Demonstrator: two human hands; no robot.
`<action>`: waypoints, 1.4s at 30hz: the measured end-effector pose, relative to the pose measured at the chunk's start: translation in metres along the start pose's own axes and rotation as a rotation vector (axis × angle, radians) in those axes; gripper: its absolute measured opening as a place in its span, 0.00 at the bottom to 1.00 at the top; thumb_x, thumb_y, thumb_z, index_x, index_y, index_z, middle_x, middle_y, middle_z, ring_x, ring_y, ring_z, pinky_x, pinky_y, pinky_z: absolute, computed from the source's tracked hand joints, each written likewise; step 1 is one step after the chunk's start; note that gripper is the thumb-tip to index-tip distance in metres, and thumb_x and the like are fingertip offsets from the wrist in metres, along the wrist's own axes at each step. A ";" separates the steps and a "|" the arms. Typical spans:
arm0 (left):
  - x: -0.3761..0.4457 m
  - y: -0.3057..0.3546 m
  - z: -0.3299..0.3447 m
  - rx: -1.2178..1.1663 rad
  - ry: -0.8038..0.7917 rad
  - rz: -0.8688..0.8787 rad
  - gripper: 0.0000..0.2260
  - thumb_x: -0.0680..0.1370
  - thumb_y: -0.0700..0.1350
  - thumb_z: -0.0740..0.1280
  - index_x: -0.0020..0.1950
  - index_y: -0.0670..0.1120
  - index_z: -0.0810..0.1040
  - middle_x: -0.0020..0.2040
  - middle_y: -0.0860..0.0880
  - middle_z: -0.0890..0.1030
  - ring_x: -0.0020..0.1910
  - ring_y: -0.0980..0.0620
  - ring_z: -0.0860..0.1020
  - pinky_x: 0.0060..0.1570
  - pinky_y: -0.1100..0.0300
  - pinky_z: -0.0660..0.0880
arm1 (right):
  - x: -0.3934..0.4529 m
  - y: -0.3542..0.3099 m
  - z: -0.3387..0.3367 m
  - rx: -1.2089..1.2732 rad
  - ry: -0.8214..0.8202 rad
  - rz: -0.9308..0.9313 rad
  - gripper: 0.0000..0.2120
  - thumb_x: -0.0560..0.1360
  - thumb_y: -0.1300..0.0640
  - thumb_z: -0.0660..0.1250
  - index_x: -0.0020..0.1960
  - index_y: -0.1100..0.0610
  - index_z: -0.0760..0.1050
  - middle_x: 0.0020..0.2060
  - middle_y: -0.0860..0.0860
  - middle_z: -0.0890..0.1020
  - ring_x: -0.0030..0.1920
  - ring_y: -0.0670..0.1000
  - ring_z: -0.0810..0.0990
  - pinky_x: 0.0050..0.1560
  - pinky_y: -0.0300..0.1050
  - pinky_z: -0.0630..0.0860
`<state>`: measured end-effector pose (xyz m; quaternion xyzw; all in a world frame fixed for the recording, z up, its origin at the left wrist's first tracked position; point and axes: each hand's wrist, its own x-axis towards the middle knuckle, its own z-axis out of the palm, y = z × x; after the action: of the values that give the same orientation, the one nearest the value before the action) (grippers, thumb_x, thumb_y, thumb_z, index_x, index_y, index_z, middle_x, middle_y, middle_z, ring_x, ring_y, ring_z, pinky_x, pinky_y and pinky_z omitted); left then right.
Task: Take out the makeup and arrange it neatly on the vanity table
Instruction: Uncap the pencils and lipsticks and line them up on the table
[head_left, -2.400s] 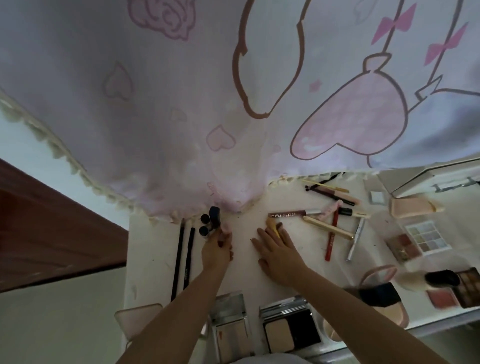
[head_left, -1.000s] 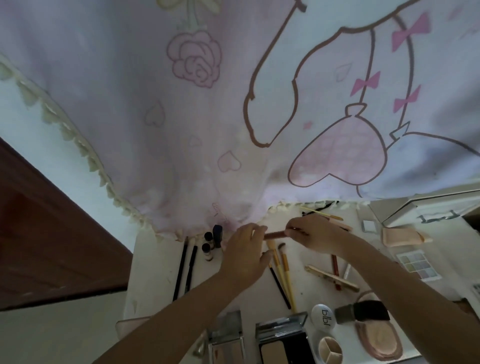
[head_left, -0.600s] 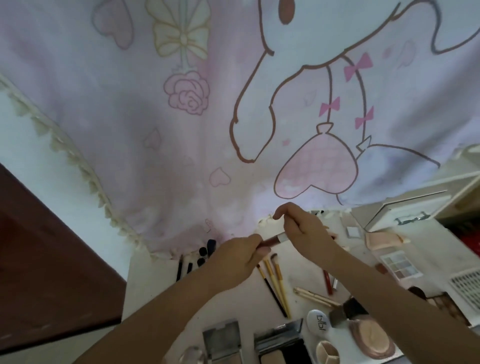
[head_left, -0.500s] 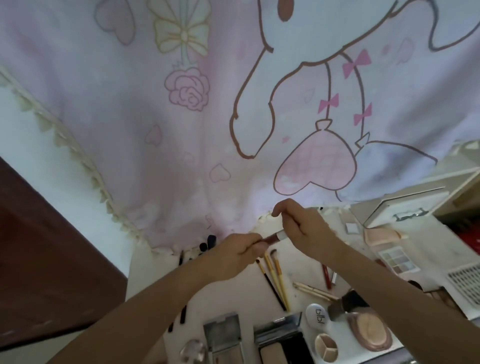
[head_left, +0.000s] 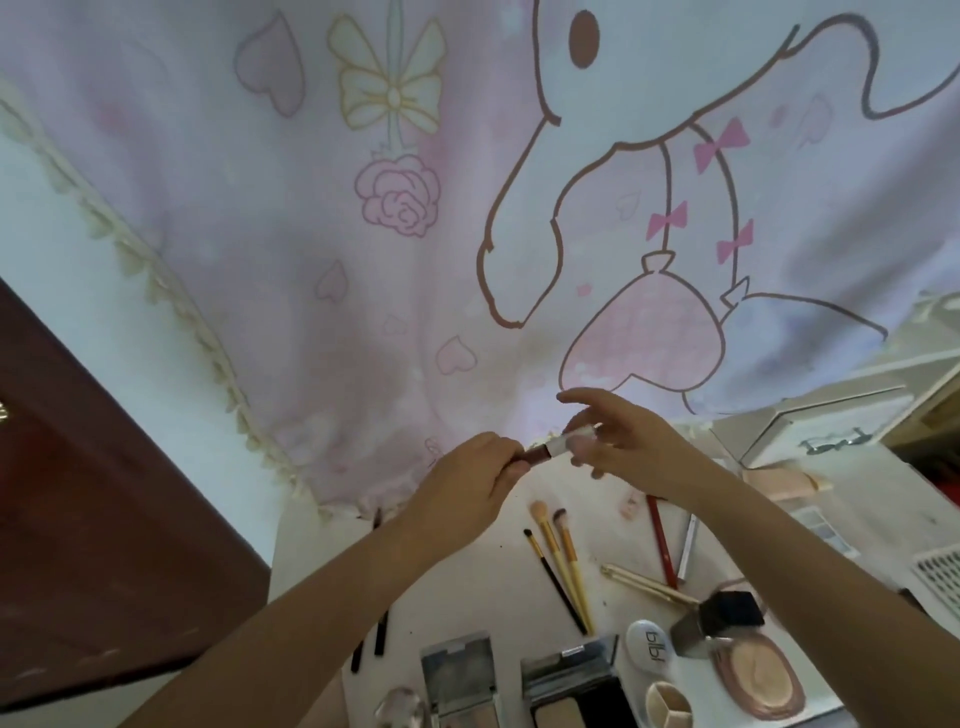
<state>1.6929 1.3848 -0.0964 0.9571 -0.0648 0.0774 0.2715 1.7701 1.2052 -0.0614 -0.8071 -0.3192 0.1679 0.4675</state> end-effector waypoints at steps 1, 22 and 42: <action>0.000 0.000 -0.001 0.011 0.006 0.004 0.12 0.81 0.47 0.54 0.53 0.44 0.75 0.37 0.56 0.66 0.39 0.55 0.68 0.39 0.63 0.64 | 0.004 -0.002 0.000 -0.084 -0.002 0.051 0.06 0.76 0.52 0.61 0.42 0.46 0.73 0.28 0.45 0.79 0.26 0.40 0.76 0.31 0.31 0.73; -0.003 -0.017 -0.016 0.081 -0.004 -0.075 0.13 0.81 0.46 0.54 0.51 0.42 0.76 0.40 0.50 0.70 0.41 0.52 0.70 0.40 0.63 0.63 | 0.036 -0.007 0.018 0.028 -0.198 0.184 0.09 0.78 0.51 0.59 0.43 0.54 0.72 0.29 0.46 0.80 0.28 0.47 0.79 0.29 0.35 0.75; -0.013 -0.040 -0.020 0.046 0.040 -0.101 0.12 0.81 0.45 0.56 0.46 0.42 0.77 0.37 0.51 0.71 0.37 0.54 0.69 0.39 0.63 0.65 | 0.041 0.012 0.033 0.265 -0.127 0.068 0.11 0.75 0.60 0.65 0.51 0.46 0.74 0.46 0.44 0.79 0.45 0.45 0.79 0.41 0.39 0.78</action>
<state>1.6846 1.4304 -0.1027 0.9634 -0.0090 0.0841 0.2542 1.7852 1.2499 -0.0873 -0.7364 -0.2959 0.2750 0.5427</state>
